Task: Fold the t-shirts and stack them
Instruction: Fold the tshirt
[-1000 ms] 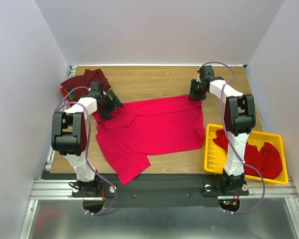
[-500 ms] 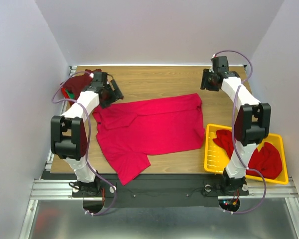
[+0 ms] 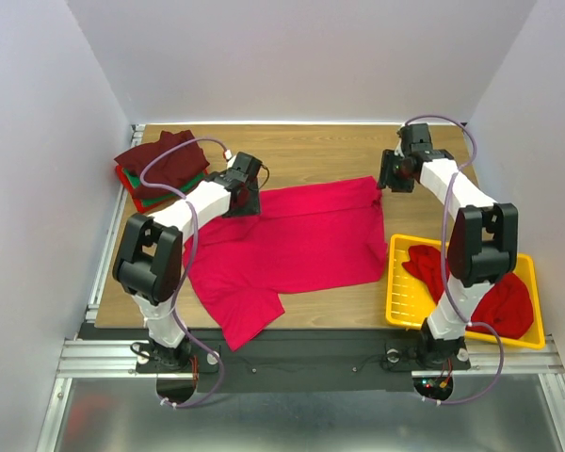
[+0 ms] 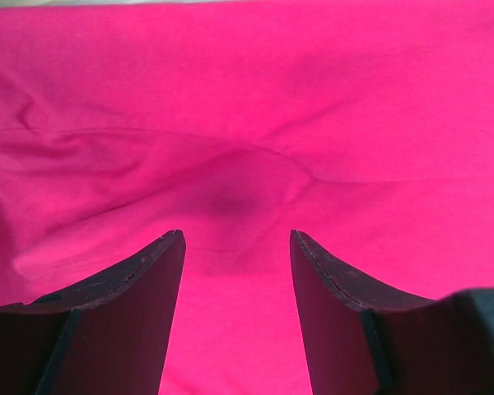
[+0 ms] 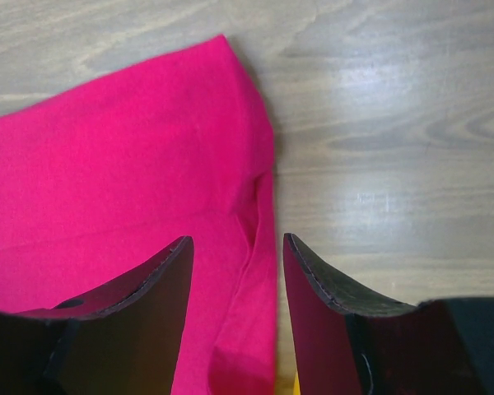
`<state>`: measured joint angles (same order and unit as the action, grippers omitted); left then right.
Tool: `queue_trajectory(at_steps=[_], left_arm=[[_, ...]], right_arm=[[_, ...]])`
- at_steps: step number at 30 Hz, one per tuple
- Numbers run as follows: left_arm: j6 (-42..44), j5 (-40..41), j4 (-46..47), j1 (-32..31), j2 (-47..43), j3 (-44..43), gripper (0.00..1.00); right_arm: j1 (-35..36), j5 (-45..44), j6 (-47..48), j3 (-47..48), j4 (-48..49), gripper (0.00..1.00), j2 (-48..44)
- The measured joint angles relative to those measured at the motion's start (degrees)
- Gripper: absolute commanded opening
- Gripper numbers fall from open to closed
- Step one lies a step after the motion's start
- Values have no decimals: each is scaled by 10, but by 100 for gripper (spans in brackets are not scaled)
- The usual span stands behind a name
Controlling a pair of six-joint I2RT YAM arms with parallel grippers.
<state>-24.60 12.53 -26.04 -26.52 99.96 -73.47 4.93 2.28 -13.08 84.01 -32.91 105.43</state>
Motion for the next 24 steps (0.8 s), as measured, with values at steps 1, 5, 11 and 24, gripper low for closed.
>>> queue_trajectory(at_steps=[1, 5, 11, 24], left_arm=[[2, 6, 0, 0, 2, 3, 59], [17, 21, 5, 0, 24, 4, 56], [32, 26, 9, -11, 43, 7, 56], [42, 24, 33, -23, 49, 36, 48]], right_arm=[[0, 1, -1, -5, 0, 54, -4], [0, 9, -5, -22, 0, 54, -21], [0, 12, -4, -36, 0, 54, -33], [0, 12, -2, -90, -1, 54, -89]])
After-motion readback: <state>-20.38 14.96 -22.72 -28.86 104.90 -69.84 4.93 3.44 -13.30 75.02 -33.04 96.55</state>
